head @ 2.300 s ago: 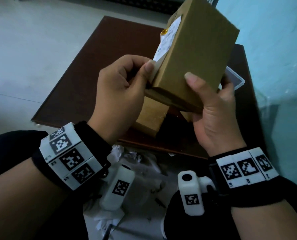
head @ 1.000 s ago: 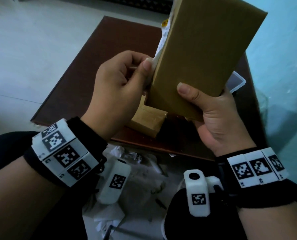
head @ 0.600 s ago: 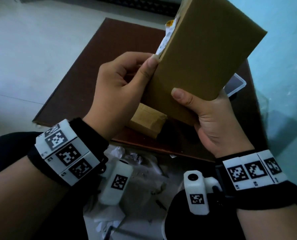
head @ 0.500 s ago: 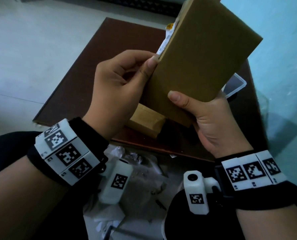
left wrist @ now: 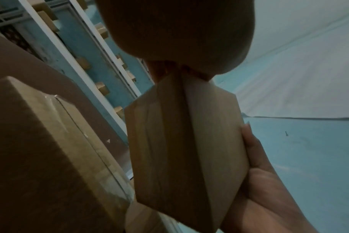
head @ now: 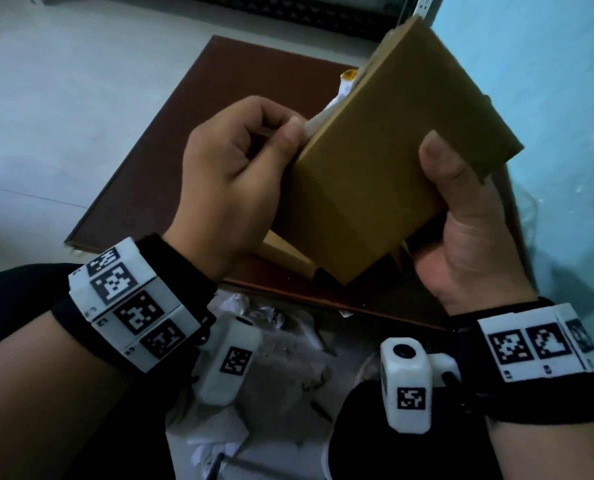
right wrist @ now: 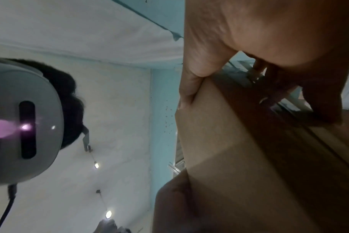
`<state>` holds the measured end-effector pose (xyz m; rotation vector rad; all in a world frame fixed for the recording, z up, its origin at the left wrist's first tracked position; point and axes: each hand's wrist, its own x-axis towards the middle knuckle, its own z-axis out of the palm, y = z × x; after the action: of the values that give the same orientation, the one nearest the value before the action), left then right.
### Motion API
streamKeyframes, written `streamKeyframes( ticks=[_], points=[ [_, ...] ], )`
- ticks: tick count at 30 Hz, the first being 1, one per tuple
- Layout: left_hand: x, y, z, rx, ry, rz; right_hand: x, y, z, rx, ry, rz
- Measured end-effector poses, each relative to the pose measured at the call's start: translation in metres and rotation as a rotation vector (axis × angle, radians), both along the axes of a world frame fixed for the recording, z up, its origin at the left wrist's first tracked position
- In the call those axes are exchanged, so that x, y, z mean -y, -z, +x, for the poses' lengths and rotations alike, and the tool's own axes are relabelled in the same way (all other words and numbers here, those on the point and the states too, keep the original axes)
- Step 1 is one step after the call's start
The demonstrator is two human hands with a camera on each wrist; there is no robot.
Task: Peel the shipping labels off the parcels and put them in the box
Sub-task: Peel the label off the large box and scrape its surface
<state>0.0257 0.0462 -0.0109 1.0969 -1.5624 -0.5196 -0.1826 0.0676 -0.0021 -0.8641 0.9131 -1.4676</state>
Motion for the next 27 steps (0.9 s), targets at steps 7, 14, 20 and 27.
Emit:
streamKeyframes(
  ticks=[7,14,20,27],
  points=[
    [0.0018,-0.0067,0.0039,-0.008,0.135,0.018,-0.0001,0.0003,-0.0037,0.002,-0.002,0.037],
    [0.0021,-0.007,0.0086,0.149,0.142,-0.159,0.0004,0.001,-0.0043,-0.023,-0.056,0.083],
    [-0.0061,-0.0065,0.0021,-0.074,0.07,0.047,0.001,0.0007,-0.0037,-0.046,-0.056,0.047],
    [-0.0024,-0.009,0.0036,-0.058,0.071,-0.075,-0.0019,0.0018,-0.0002,-0.087,-0.056,0.037]
  ],
)
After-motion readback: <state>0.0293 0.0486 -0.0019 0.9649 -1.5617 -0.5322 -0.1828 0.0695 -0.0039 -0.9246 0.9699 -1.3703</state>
